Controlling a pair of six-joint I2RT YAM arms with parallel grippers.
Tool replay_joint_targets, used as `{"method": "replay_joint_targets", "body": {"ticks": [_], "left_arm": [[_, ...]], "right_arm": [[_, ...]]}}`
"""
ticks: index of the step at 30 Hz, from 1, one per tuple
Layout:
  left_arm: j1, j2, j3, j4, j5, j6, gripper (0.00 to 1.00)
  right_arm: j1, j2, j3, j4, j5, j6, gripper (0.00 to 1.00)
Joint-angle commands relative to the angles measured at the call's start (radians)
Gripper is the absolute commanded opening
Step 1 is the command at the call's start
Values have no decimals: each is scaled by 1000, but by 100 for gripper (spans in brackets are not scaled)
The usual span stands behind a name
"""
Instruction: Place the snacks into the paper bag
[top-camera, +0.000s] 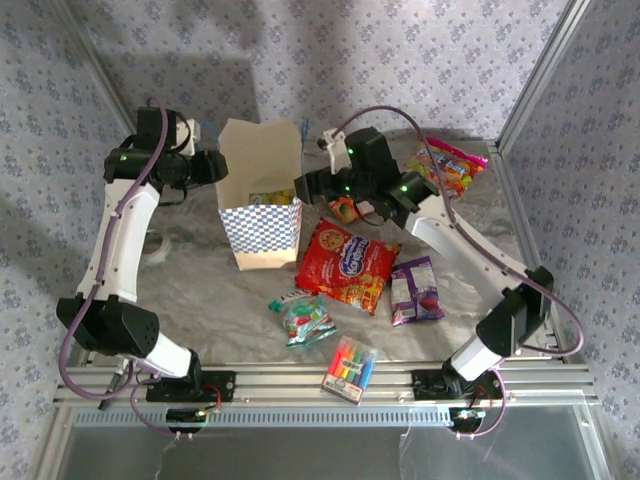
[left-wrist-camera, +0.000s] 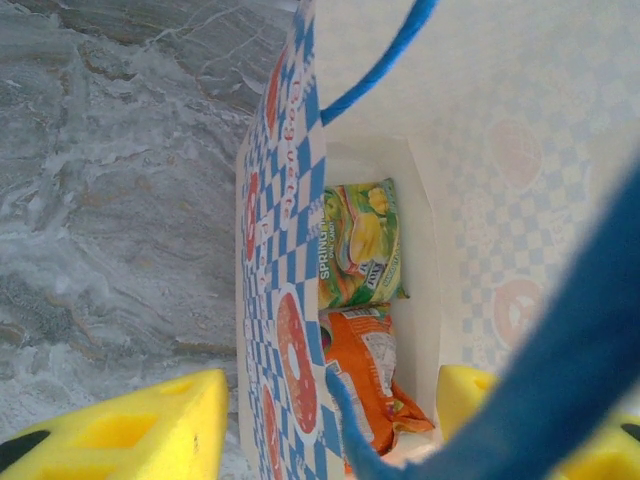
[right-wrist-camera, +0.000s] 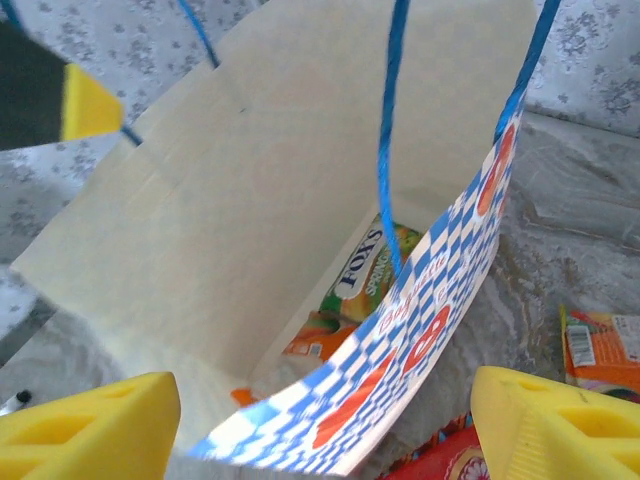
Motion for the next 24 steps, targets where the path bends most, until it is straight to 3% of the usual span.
{"method": "replay_joint_targets", "body": {"ticks": [1,9,24], "left_arm": [[-17,17,13,3,-28,5,57],[-38,5,-42,53,-77,-28,56],[-56,-4,-97,65,-105,-55,56]], "right_arm": [[-5,-89,-48,22,-30,-64,79],[-28,-225,-209,-32,94,-81,81],[-199,-357,-467,-107,130,83,81]]}}
